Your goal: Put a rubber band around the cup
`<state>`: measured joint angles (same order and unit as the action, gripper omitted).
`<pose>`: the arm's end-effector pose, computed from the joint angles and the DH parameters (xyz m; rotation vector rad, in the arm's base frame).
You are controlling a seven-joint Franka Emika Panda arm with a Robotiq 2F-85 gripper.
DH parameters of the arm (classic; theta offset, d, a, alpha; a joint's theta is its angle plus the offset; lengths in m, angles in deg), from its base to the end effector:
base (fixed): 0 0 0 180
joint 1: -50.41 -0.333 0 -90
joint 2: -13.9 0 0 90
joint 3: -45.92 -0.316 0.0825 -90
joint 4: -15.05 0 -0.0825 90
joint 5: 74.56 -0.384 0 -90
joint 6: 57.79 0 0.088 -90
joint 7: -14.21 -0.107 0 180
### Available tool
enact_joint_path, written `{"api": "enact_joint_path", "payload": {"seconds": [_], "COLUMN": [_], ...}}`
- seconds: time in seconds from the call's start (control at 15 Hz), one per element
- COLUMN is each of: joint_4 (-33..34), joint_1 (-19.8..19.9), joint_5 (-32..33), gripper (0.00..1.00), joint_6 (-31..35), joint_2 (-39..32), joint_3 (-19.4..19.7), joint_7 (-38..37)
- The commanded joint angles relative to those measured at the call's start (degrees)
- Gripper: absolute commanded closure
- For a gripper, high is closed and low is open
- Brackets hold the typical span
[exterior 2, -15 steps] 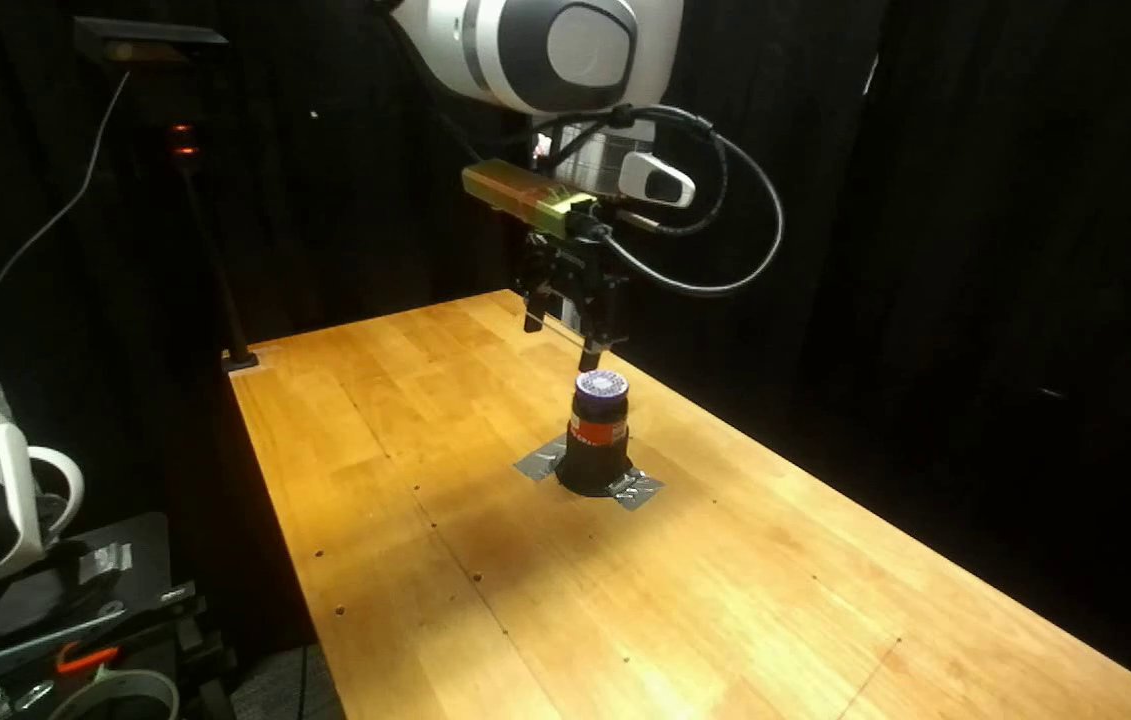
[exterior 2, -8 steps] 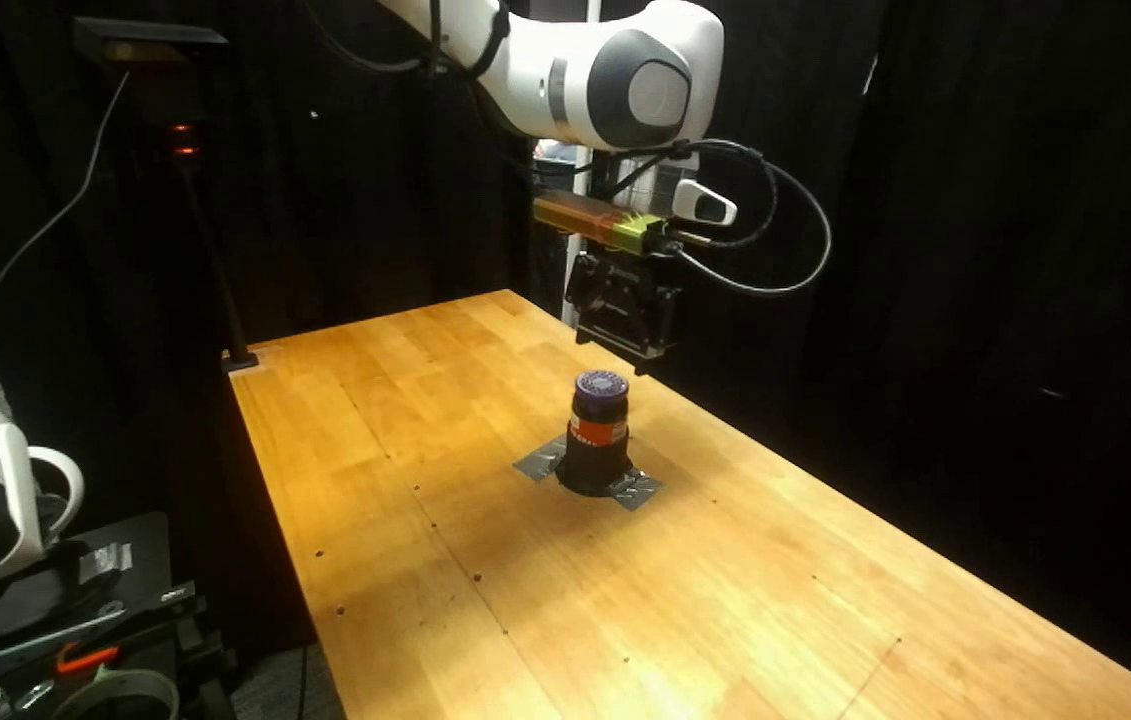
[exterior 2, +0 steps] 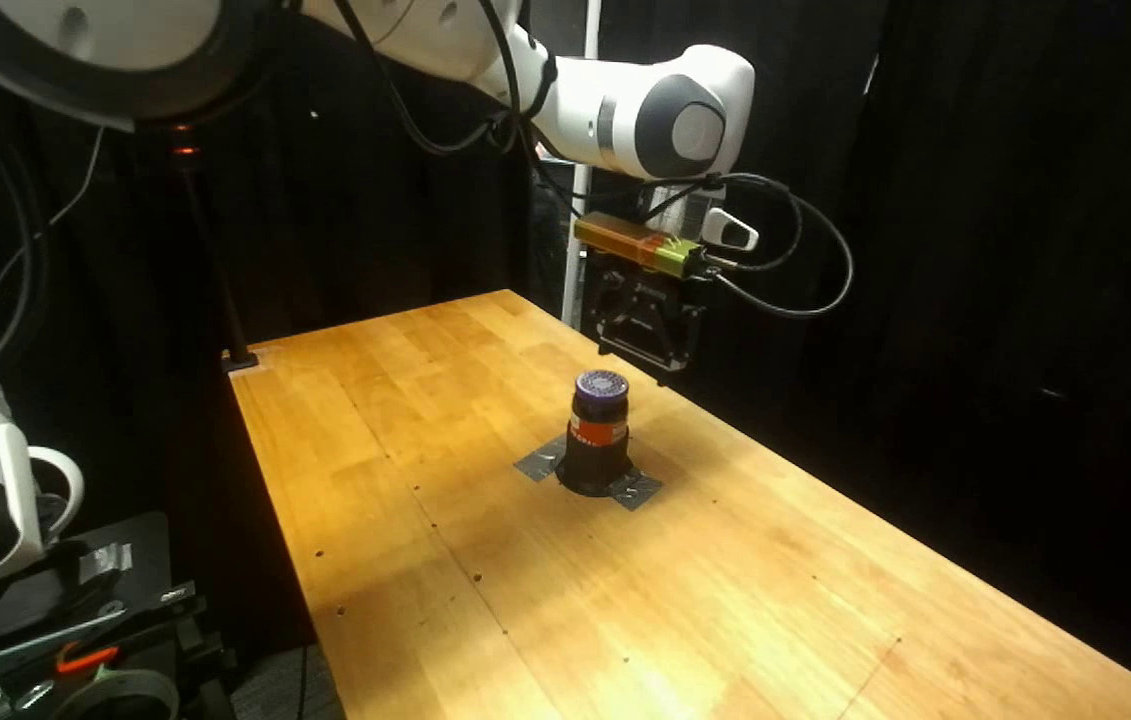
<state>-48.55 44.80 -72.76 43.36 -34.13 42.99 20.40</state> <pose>0.7383 0.0967 0.2974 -3.0982 -0.3933 0.2852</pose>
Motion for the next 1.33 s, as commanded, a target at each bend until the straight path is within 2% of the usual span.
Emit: {"api": "enact_joint_path", "payload": {"seconds": [0.0,0.27,0.53,0.87,1.27], "joint_4": [9.60,13.45,15.00,15.26,12.83], "joint_1": [0.78,1.27,1.69,1.05,-0.83], "joint_5": [-0.73,-1.61,-2.47,-2.80,-1.80], "gripper": [0.00,0.00,0.00,0.00,0.00], "joint_6": [-5.03,-9.71,-12.75,-11.80,-13.82], "joint_2": [-6.39,-9.39,-10.41,-11.34,-10.98], "joint_3": [-0.82,-1.15,-2.47,-2.48,-1.92], "joint_7": [1.99,3.27,7.70,6.72,4.29]}}
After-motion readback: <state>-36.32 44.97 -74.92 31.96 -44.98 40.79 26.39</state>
